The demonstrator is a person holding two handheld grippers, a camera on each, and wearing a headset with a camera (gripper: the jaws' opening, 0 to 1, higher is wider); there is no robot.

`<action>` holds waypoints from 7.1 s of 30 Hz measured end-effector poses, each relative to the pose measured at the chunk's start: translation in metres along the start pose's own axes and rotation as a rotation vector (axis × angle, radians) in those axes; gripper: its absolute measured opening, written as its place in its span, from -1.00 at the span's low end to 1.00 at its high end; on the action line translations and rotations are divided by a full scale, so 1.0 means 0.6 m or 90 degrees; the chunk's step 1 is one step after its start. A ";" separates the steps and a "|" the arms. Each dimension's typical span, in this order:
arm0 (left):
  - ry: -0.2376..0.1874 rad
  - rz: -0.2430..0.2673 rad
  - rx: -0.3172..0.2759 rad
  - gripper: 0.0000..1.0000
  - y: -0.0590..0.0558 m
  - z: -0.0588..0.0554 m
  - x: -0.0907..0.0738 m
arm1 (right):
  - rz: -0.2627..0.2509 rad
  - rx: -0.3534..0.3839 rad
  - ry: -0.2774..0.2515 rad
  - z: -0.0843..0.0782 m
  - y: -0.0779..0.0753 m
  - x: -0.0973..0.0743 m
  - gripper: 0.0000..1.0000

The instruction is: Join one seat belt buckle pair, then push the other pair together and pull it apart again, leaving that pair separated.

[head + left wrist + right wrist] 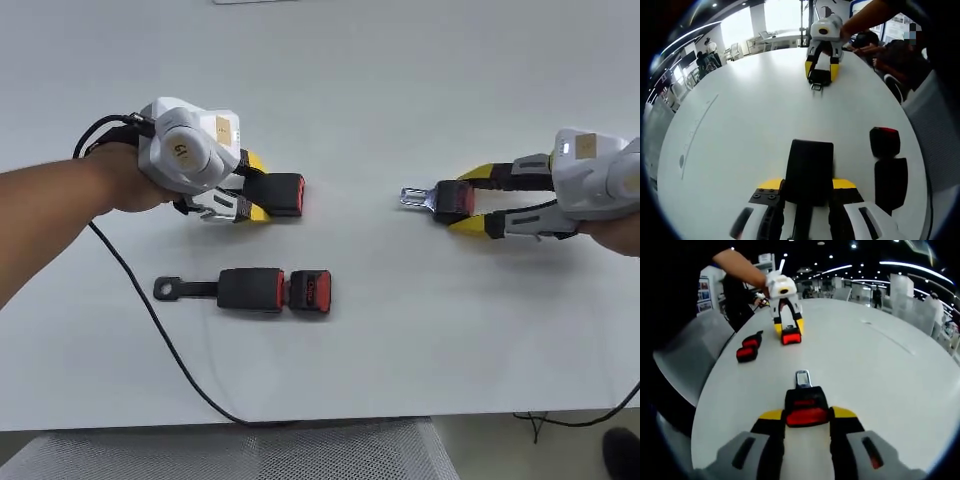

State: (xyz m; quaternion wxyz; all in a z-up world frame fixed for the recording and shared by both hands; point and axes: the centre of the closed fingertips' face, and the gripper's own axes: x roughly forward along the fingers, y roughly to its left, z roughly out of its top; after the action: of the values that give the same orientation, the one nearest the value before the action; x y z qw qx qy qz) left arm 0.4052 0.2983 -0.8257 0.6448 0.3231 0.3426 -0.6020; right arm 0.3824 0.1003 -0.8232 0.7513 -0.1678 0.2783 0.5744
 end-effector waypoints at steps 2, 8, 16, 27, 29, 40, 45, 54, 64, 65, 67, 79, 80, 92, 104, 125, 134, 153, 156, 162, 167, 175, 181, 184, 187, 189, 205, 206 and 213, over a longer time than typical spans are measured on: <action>0.004 -0.002 0.004 -0.30 -0.001 0.001 0.000 | 0.006 -0.004 -0.006 0.007 0.005 0.011 -0.31; 0.009 -0.004 0.004 -0.30 -0.001 0.001 0.000 | 0.017 -0.012 -0.018 0.028 0.020 0.040 -0.31; 0.011 -0.005 0.002 -0.30 -0.002 0.001 0.000 | 0.023 -0.015 -0.036 0.053 0.034 0.074 -0.31; 0.017 -0.004 -0.003 -0.30 -0.002 0.002 0.000 | 0.036 -0.023 -0.037 0.082 0.040 0.108 -0.31; 0.019 -0.004 -0.003 -0.30 -0.002 0.002 0.000 | 0.042 -0.024 -0.038 0.089 0.042 0.114 -0.31; 0.021 -0.003 -0.004 -0.30 -0.003 0.003 -0.001 | 0.048 -0.035 -0.030 0.108 0.035 0.132 -0.31; 0.022 0.000 -0.008 -0.30 -0.003 0.005 0.001 | 0.045 -0.043 -0.019 0.114 0.034 0.139 -0.31; 0.024 -0.003 0.006 -0.30 -0.001 0.006 0.002 | 0.035 -0.043 -0.012 0.122 0.038 0.155 -0.32; 0.030 -0.013 0.029 -0.31 -0.002 0.008 0.004 | 0.021 -0.021 -0.012 0.133 0.045 0.172 -0.33; 0.032 -0.019 0.037 -0.32 -0.003 0.009 0.004 | 0.022 -0.018 -0.014 0.136 0.047 0.174 -0.33; 0.040 -0.027 0.051 -0.32 -0.003 0.010 0.006 | 0.024 -0.025 -0.009 0.140 0.048 0.181 -0.33; 0.050 -0.048 0.091 -0.32 -0.002 0.011 0.007 | 0.019 -0.039 0.031 0.143 0.047 0.187 -0.34; 0.049 -0.048 0.089 -0.32 -0.002 0.011 0.007 | 0.019 -0.039 0.032 0.143 0.047 0.187 -0.34; 0.053 -0.046 0.083 -0.32 -0.002 0.011 0.007 | 0.009 -0.033 0.037 0.141 0.044 0.188 -0.33; 0.057 -0.046 0.083 -0.31 -0.005 0.010 0.008 | 0.005 -0.033 0.043 0.139 0.042 0.189 -0.33; 0.046 -0.043 0.074 -0.30 -0.007 0.010 0.007 | 0.000 -0.042 0.050 0.135 0.038 0.191 -0.31; 0.043 -0.043 0.070 -0.30 -0.007 0.010 0.005 | -0.004 -0.045 0.051 0.126 0.032 0.169 -0.31; 0.049 -0.040 0.061 -0.30 -0.005 0.011 0.006 | 0.004 -0.051 0.075 0.077 0.027 0.104 -0.29; 0.050 -0.039 0.059 -0.30 -0.005 0.010 0.006 | 0.001 -0.049 0.068 0.072 0.024 0.094 -0.29; 0.053 -0.039 0.058 -0.29 -0.005 0.010 0.007 | -0.007 -0.045 0.075 0.058 0.016 0.073 -0.28; 0.057 -0.039 0.058 -0.29 -0.005 0.010 0.007 | -0.007 -0.049 0.080 0.050 0.011 0.056 -0.28; 0.061 -0.038 0.053 -0.29 -0.005 0.010 0.007 | -0.018 -0.041 0.083 0.034 0.006 0.034 -0.28; 0.062 -0.039 0.053 -0.29 -0.006 0.010 0.007 | -0.019 -0.036 0.087 0.020 0.005 0.016 -0.27; 0.063 -0.039 0.053 -0.29 -0.006 0.010 0.007 | -0.016 -0.037 0.088 0.013 0.005 0.006 -0.27; 0.064 -0.039 0.053 -0.29 -0.006 0.010 0.007 | -0.017 -0.037 0.094 0.005 0.008 -0.002 -0.27; 0.063 -0.038 0.051 -0.29 -0.006 0.011 0.007 | -0.017 -0.036 0.097 -0.001 0.008 -0.007 -0.27; 0.065 -0.041 0.037 -0.25 -0.011 0.008 0.003 | -0.051 -0.025 0.112 -0.010 0.015 -0.018 0.27; 0.067 -0.044 0.037 -0.15 -0.016 0.008 0.003 | -0.066 -0.015 0.097 -0.003 0.012 -0.020 0.27; 0.008 0.009 -0.081 0.26 -0.010 0.031 -0.020 | -0.175 0.055 0.031 0.033 -0.017 -0.045 0.49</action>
State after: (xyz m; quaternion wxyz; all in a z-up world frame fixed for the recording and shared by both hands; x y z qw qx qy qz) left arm 0.3996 0.2889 -0.8055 0.6659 0.2878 0.3820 -0.5725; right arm 0.3918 0.0878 -0.7919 0.8225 -0.1857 0.2953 0.4492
